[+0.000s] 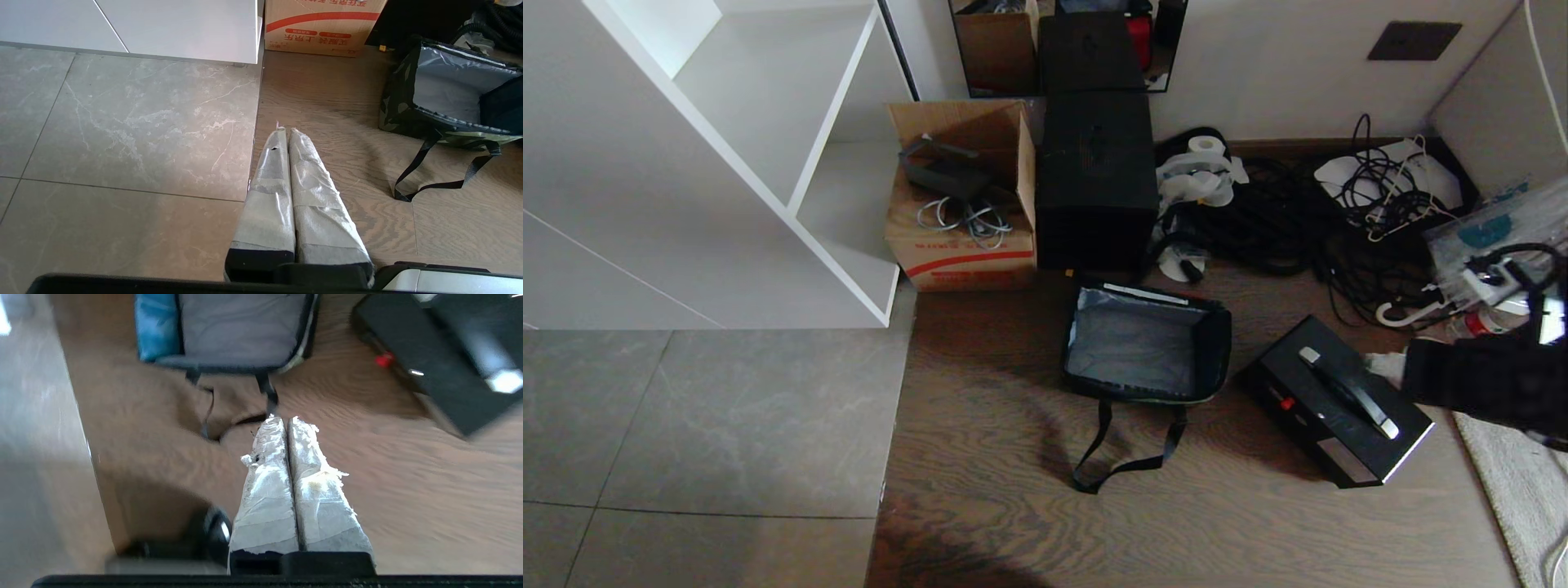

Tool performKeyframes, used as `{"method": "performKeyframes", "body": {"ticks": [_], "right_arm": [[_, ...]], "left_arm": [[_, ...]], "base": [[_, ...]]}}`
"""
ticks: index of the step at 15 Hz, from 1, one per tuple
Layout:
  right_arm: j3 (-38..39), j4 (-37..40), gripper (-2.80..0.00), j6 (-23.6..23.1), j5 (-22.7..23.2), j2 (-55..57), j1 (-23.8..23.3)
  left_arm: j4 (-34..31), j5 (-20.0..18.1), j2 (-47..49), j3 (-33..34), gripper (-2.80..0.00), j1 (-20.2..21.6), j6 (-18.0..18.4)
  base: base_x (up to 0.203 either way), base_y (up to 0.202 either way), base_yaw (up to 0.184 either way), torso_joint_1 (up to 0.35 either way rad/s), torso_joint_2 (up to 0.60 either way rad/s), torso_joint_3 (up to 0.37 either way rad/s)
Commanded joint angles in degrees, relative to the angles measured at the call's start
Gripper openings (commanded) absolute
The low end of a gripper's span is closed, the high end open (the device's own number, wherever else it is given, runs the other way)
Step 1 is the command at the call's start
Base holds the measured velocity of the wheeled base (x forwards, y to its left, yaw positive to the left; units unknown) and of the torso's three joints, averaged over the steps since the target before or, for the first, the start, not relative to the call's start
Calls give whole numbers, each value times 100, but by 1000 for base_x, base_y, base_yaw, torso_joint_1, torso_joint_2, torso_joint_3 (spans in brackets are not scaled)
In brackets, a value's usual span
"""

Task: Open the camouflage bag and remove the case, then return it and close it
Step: Grip the handle again

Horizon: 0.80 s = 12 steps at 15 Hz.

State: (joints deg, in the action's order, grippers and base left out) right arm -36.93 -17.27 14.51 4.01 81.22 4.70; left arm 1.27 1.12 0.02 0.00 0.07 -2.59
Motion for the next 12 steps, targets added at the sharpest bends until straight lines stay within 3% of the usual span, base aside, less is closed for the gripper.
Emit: {"method": "performKeyframes", "body": {"ticks": [1,6,12], "right_arm": [[-126,-1084,0,233,-3,1890,67],[-510,-2770,0,448,-22,3596,222],[-1742,-3398,0,880,-213,5158,341]], "left_arm": [[-4,3,-2,62,-280,1,-5],[5,3,-2,62,-280,1,-5],[5,3,-2,62,-280,1,-5]], "base": [[0,0,0,0,0,0],[0,0,0,0,0,0],[0,0,0,0,0,0]]}}
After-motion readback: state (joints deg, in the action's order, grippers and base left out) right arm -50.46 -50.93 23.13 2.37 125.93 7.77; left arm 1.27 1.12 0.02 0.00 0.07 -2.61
